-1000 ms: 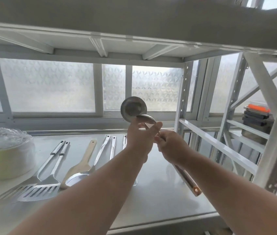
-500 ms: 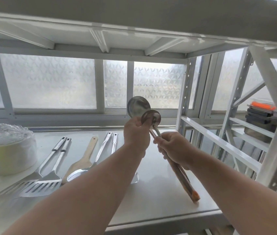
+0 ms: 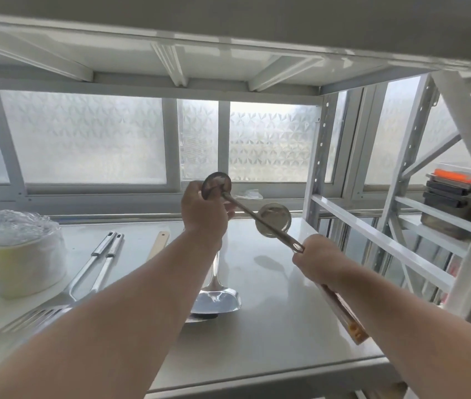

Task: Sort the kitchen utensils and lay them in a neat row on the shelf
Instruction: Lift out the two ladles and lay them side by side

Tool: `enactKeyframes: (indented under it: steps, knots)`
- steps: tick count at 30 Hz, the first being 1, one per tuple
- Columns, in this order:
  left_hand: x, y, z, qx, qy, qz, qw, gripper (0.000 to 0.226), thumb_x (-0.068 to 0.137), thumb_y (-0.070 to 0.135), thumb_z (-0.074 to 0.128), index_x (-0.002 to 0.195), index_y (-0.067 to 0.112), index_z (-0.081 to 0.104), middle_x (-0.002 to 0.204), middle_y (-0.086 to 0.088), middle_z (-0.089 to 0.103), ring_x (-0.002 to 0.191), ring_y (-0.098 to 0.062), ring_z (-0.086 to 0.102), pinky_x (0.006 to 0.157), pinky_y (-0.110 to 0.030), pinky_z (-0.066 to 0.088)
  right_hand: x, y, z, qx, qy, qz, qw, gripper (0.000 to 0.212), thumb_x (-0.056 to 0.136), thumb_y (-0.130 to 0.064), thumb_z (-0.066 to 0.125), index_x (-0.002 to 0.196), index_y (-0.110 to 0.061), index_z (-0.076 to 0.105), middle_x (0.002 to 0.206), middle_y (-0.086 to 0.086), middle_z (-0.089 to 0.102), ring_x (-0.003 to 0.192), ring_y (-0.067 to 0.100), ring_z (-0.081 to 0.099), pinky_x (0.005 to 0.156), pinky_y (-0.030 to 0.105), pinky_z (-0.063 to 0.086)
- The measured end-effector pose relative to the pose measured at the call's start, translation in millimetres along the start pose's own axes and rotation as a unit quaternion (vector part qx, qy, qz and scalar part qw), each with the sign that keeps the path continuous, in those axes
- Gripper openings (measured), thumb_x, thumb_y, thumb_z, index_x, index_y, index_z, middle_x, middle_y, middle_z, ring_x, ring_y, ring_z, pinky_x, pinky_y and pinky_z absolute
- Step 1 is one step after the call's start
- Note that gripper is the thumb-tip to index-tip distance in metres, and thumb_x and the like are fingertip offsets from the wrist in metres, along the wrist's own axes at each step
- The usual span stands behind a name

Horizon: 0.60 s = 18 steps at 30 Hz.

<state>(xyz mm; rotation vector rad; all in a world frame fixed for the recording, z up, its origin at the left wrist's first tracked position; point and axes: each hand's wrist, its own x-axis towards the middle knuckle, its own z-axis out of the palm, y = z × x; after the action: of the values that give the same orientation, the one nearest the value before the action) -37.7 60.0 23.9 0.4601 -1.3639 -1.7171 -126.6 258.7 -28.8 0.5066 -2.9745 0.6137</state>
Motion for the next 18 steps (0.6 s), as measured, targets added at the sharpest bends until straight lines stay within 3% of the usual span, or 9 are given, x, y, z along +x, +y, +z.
enactKeyframes:
  steps: [4,8,10,12,15,17,18]
  knots:
    - [-4.4,-17.2,-4.6,0.068,0.032,-0.002,0.997,0.014,0.102,0.019,0.063,0.089,0.018,0.057,0.076,-0.001,0.064,0.053,-0.025,0.063,0.062,-0.042,0.060,15.1,20.5,2.9,-0.055,-0.017,0.023,0.998,0.022,0.094,-0.021,0.056,0.104,-0.005,0.067,0.097,0.012,0.062,0.098,0.033,0.065,0.074,0.032,0.049]
    - [3.2,-21.1,-10.0,0.176,0.061,0.043,0.982,0.008,0.099,0.025,0.059,0.093,0.020,0.062,0.082,-0.001,0.067,0.084,-0.034,0.069,0.081,-0.050,0.060,25.7,38.8,7.8,-0.033,0.002,0.032,0.999,0.035,0.089,-0.033,0.060,0.103,-0.003,0.070,0.100,0.014,0.069,0.104,0.034,0.067,0.074,0.028,0.043]
    - [-3.3,-20.0,-7.5,0.229,0.006,0.036,0.973,0.009,0.092,0.026,0.063,0.095,0.020,0.068,0.083,-0.004,0.070,0.081,-0.036,0.072,0.077,-0.050,0.063,26.1,39.9,6.2,-0.013,0.009,0.029,0.999,0.035,0.086,-0.034,0.062,0.097,-0.003,0.071,0.091,0.012,0.067,0.101,0.034,0.067,0.073,0.028,0.043]
    - [-15.2,-25.2,1.5,0.260,-0.077,-0.024,0.962,0.019,0.079,0.018,0.065,0.097,0.018,0.073,0.084,-0.011,0.074,0.067,-0.032,0.070,0.070,-0.049,0.067,20.3,35.7,1.4,-0.012,0.001,0.018,1.000,0.029,0.083,-0.034,0.062,0.089,-0.006,0.070,0.086,0.009,0.065,0.093,0.032,0.066,0.071,0.029,0.047]
    - [-25.2,-46.3,17.3,0.328,-0.164,-0.088,0.926,0.025,0.071,0.007,0.061,0.093,0.011,0.073,0.087,-0.019,0.077,0.068,-0.032,0.073,0.069,-0.053,0.068,5.9,32.1,-6.0,-0.007,-0.007,0.016,1.000,0.023,0.079,-0.029,0.065,0.068,-0.012,0.055,0.067,0.004,0.052,0.078,0.029,0.056,0.053,0.028,0.037]
    - [-28.8,-57.1,27.0,0.405,-0.203,-0.105,0.885,0.018,0.080,0.006,0.064,0.097,0.005,0.069,0.085,-0.018,0.076,0.071,-0.033,0.074,0.061,-0.042,0.065,-6.5,31.5,-11.2,0.004,-0.013,0.025,1.000,0.023,0.080,-0.030,0.067,0.072,-0.010,0.060,0.073,0.005,0.059,0.082,0.029,0.060,0.055,0.028,0.040]
    - [-33.1,-60.0,31.4,0.436,-0.213,-0.110,0.868,0.013,0.088,0.006,0.065,0.100,0.003,0.068,0.085,-0.017,0.074,0.070,-0.032,0.073,0.055,-0.036,0.060,-13.3,31.4,-13.9,0.005,-0.016,0.025,1.000,0.025,0.083,-0.032,0.069,0.083,-0.007,0.068,0.085,0.008,0.066,0.090,0.029,0.063,0.064,0.029,0.047]
